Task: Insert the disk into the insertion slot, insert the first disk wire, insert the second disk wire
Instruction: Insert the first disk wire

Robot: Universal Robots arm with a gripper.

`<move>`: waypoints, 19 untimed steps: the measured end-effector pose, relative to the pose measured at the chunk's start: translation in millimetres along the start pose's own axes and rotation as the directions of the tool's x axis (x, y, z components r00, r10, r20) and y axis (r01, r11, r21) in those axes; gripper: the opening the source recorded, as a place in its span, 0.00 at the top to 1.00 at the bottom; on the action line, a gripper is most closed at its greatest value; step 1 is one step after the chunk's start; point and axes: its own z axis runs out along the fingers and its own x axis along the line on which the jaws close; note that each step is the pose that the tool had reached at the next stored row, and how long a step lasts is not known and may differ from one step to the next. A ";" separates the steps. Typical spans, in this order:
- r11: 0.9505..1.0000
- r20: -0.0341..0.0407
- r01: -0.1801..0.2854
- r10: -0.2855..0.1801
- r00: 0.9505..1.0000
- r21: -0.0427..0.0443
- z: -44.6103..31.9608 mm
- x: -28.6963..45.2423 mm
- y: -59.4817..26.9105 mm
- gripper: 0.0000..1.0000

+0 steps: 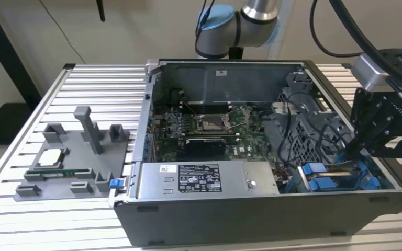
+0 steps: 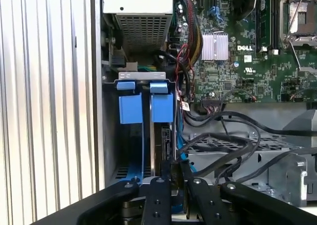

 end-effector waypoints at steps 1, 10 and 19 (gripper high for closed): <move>1.000 0.000 0.000 0.000 1.000 0.000 0.7 0.5 -0.1 1.00; 1.000 0.000 0.000 0.000 1.000 0.005 7.8 1.4 -0.4 1.00; 1.000 0.001 0.001 -0.001 1.000 0.020 12.3 1.8 -0.7 1.00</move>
